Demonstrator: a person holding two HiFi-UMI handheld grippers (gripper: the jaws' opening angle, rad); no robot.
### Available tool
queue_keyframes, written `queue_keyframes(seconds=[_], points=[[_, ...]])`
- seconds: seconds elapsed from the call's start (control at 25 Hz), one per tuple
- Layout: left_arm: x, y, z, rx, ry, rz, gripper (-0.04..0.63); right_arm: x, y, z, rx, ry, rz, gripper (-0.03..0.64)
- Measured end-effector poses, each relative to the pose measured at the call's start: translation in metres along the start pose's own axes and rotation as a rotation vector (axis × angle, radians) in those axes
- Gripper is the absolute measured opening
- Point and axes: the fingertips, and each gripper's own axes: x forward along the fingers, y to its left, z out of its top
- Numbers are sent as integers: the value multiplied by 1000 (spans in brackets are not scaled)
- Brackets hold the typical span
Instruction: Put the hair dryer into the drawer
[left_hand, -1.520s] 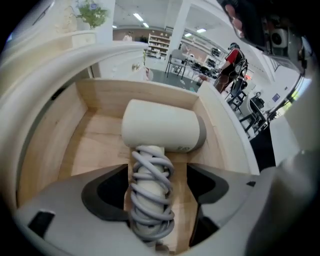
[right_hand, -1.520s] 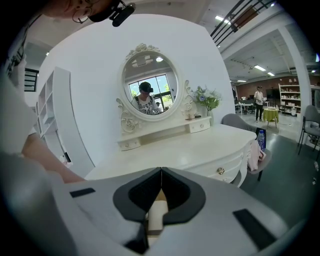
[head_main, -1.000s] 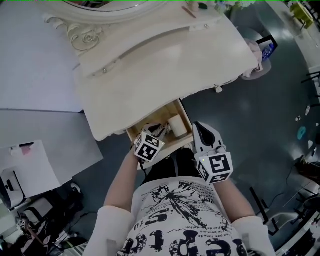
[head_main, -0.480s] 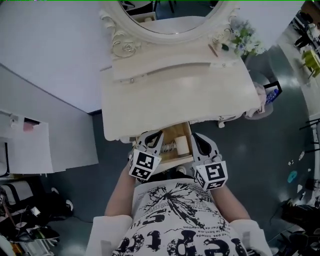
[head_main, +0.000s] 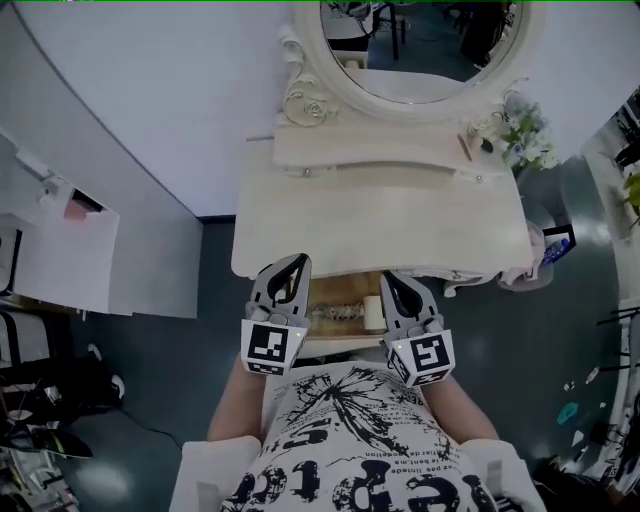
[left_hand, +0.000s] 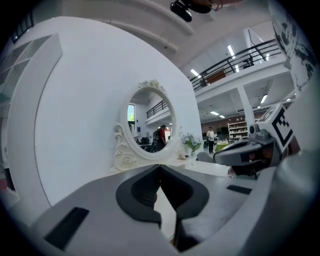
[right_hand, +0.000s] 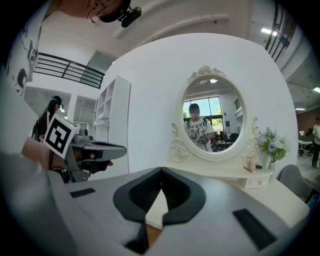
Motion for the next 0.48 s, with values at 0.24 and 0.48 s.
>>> queue_keyframes(seconds=[0.24,0.48], points=[[-22,8,17,-32,-57,30,21,7,9,21,-37,-60,34,15],[-29,3,25,-41,-83,17,21,6,12,24,-59,-59,33,15]])
